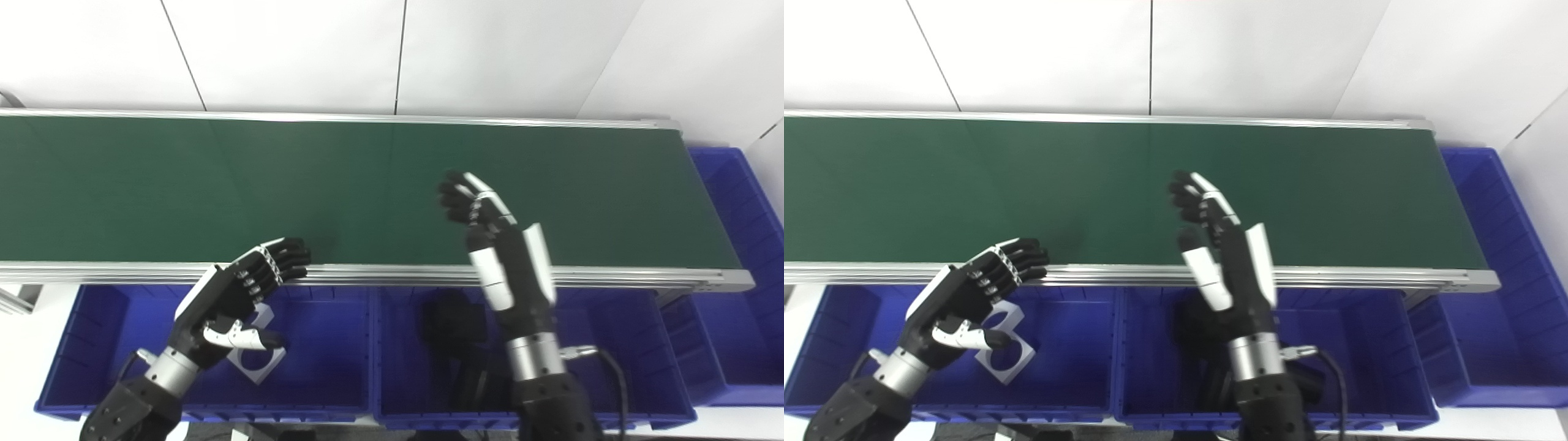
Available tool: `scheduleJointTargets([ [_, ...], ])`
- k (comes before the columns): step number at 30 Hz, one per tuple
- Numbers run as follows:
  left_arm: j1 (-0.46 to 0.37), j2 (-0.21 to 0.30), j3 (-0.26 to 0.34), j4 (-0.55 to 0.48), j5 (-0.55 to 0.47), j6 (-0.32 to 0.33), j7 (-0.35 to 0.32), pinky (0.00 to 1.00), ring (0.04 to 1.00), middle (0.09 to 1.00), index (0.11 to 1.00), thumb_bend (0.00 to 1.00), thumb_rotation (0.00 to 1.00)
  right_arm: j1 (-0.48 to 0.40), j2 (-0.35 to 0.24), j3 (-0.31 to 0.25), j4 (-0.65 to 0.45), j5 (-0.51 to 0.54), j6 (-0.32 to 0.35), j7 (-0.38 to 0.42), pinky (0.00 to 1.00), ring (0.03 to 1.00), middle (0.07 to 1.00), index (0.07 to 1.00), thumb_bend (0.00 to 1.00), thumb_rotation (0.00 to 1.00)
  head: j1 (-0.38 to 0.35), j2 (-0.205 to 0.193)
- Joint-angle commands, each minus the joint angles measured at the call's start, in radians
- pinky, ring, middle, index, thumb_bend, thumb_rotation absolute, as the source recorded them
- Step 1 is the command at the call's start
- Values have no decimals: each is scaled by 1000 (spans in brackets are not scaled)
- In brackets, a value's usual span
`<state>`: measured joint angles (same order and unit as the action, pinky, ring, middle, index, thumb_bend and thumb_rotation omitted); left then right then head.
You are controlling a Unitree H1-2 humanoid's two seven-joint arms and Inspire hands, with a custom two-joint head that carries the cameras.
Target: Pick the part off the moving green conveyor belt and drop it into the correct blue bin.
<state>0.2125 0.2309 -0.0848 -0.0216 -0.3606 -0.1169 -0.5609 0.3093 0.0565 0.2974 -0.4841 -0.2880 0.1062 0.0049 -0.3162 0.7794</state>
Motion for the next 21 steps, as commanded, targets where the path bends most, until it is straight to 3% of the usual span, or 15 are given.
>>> scheduleJointTargets([
  [1, -3, -8, -2, -29, -7, -32, 1, 841, 830, 816, 806, 997, 181, -20, 14, 9, 22, 27, -78, -1, 748, 781, 810, 843, 529, 1000, 1, 0],
  [9, 18, -37, -15, -11, 19, -71, 7, 843, 840, 826, 812, 1000, 183, -12, 0, 5, 201, 71, -187, -17, 743, 797, 825, 854, 544, 1000, 84, -64],
  [16, 20, -58, -23, 30, 27, -115, 4, 842, 855, 857, 842, 1000, 220, 16, -56, -4, 294, 90, -294, -9, 744, 834, 864, 887, 564, 1000, 137, -121],
  [21, 11, -75, -23, 80, 43, -169, 10, 840, 862, 871, 864, 1000, 229, 2, -88, -5, 339, 69, -339, -10, 723, 842, 896, 905, 574, 937, 164, -158],
])
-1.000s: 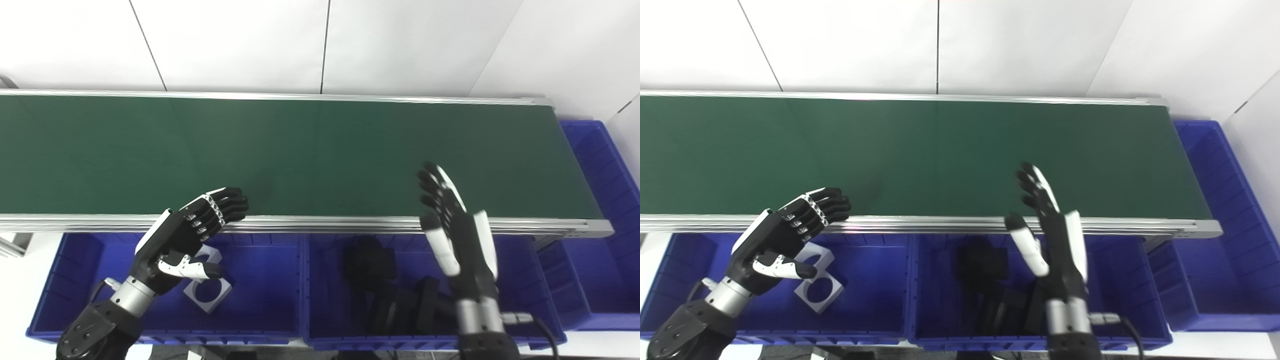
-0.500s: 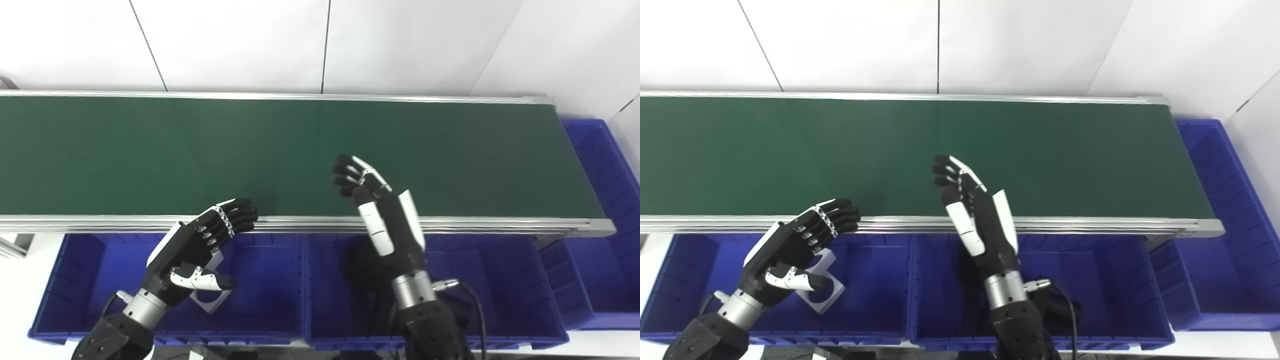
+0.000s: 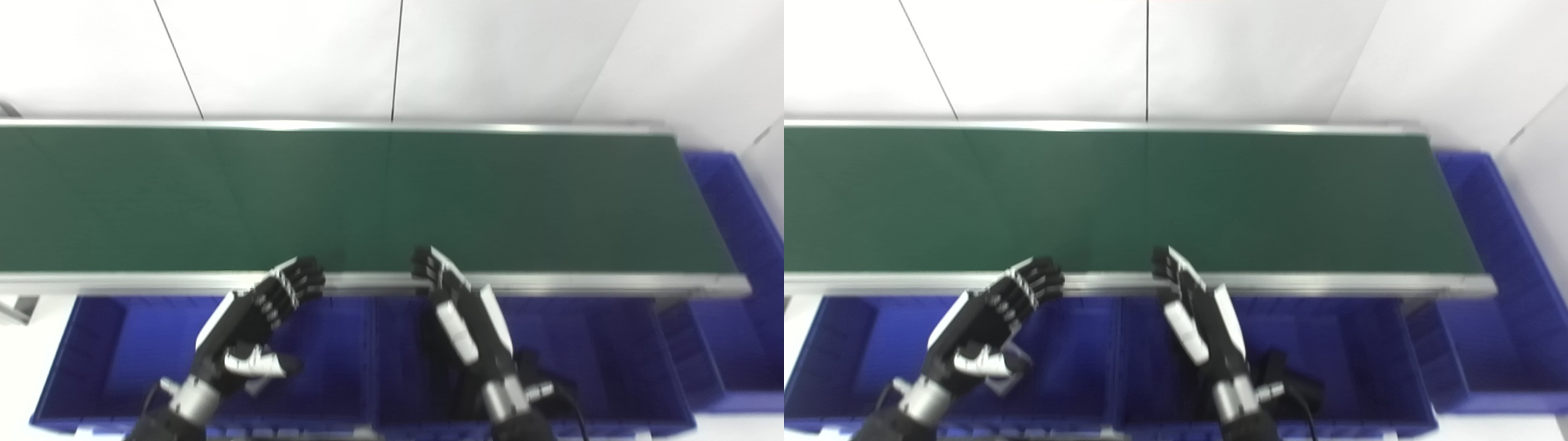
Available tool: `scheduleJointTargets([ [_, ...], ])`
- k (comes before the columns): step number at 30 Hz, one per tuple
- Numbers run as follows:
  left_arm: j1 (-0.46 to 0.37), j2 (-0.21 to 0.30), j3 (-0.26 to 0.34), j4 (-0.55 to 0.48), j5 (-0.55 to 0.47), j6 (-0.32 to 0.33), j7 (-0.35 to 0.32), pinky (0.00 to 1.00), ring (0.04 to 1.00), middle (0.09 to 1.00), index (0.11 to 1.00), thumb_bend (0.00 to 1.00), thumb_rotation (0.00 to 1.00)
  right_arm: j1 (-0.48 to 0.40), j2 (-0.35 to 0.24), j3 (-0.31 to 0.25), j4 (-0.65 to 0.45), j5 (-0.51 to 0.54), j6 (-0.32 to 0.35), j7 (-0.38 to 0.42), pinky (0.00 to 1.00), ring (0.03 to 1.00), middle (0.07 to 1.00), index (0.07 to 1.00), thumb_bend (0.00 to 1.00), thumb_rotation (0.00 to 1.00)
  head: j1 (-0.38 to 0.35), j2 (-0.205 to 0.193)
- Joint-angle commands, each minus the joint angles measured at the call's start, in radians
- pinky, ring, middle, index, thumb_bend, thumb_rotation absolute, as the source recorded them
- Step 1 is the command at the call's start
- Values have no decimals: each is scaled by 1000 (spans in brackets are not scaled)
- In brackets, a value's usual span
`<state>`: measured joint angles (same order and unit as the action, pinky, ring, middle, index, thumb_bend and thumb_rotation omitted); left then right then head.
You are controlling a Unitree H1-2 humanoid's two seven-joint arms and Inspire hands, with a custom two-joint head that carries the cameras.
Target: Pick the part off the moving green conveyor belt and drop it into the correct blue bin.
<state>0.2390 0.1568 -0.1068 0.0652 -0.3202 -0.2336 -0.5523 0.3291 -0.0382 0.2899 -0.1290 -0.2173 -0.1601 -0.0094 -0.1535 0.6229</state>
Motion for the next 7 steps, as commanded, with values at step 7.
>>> scheduleJointTargets([
  [7, -30, -2, -2, 58, 17, -123, -4, 848, 886, 895, 896, 981, 243, -1, -13, 19, -11, -29, -94, 9, 754, 858, 901, 917, 609, 909, 28, -39],
])
